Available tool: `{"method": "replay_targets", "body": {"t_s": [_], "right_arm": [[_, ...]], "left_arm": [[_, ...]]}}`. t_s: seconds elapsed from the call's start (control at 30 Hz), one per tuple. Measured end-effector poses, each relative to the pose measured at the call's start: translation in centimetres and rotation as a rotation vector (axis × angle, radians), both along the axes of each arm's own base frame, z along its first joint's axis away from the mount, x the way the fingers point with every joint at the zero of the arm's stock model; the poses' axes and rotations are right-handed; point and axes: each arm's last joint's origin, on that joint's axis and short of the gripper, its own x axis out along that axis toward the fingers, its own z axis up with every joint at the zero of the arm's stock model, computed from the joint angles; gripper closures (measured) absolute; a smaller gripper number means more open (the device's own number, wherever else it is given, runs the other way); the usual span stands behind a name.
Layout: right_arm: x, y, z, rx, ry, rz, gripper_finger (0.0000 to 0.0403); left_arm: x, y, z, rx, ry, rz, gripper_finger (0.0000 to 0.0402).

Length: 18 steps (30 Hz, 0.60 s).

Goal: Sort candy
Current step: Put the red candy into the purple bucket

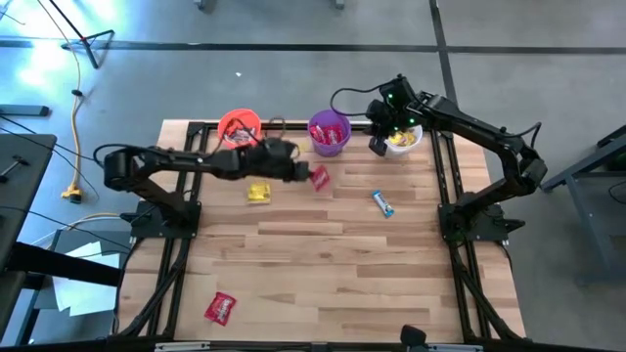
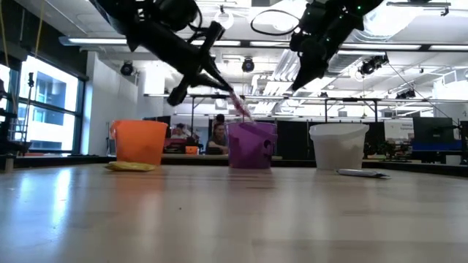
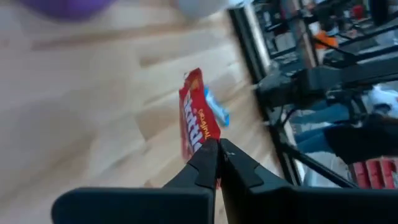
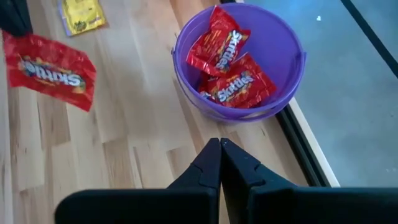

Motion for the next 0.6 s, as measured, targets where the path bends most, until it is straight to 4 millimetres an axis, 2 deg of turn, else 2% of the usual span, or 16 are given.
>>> {"method": "replay_targets", "body": {"t_s": [0.17, 0.37, 0.47, 0.6], "right_arm": [[0.2, -0.1, 0.2, 0.011, -0.030, -0.033, 0.0403], [0.4, -0.3, 0.4, 0.031, -0.077, -0.084, 0.0403], [0.5, -0.4, 0.6, 0.034, -0.102, -0.104, 0.0403], [0.6, -0.5, 0.7, 0.039, -0.122, -0.133, 0.0403]], "left_arm": [[-0.2, 3.3, 2.2, 0.123, -0.029, 0.002, 0.0401], [-0.5, 9.5, 4.7, 0.278, -0.006, 0.036, 0.0401], [-0.5, 12.5, 4.6, 0.287, 0.015, 0.006, 0.0401], [0.0, 14.9, 4.0, 0.289, 0.002, -0.047, 0.0401]]}}
